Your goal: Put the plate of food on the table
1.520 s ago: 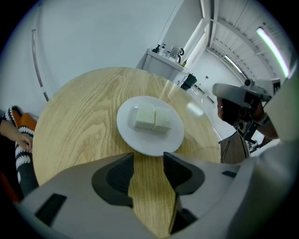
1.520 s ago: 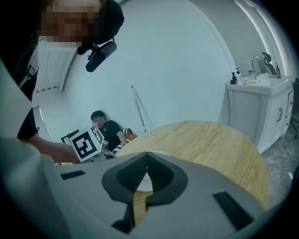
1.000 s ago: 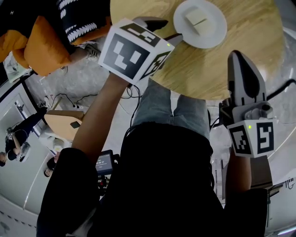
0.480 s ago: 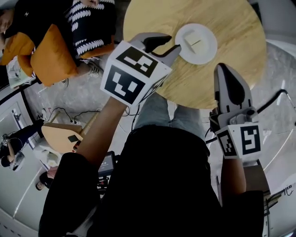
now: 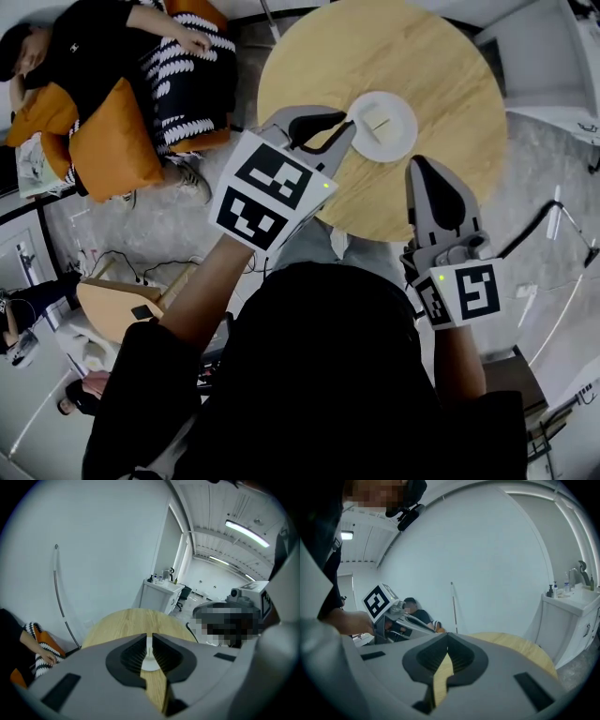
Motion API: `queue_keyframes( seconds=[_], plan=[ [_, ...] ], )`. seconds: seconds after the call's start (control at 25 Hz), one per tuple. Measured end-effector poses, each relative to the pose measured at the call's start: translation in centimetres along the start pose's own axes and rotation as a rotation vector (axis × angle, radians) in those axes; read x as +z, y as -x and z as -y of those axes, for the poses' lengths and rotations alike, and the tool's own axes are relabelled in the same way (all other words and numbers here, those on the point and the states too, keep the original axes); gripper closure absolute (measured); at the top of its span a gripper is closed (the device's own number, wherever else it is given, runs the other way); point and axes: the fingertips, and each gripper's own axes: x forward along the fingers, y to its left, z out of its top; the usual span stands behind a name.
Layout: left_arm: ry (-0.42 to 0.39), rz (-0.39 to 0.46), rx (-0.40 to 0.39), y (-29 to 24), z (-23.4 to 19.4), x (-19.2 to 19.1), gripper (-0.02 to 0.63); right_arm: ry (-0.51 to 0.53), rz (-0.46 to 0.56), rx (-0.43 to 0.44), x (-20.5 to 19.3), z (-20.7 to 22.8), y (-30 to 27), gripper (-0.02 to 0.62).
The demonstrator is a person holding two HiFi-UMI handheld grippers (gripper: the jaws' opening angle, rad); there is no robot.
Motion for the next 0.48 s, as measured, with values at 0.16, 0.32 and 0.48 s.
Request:
queue_keyframes(
  seconds=[0.16, 0.32, 0.48],
  plan=[
    [-0.019, 0.030, 0.029, 2.3, 0.0, 1.4, 0.580, 0.022, 0.019, 0.002, 1.8, -0.8, 0.6, 0.588],
    [-0.034, 0.085, 0.071, 5.2, -0.1, 3.2, 0.598, 0.041, 0.040, 0.012, 3.8, -1.9, 1.1, 0.588],
    [-0.057, 0.122, 0.090, 6.4, -0.1, 4.4, 0.598, 0.051, 0.059, 0.011, 4.5, -1.9, 1.3, 0.588]
  ],
)
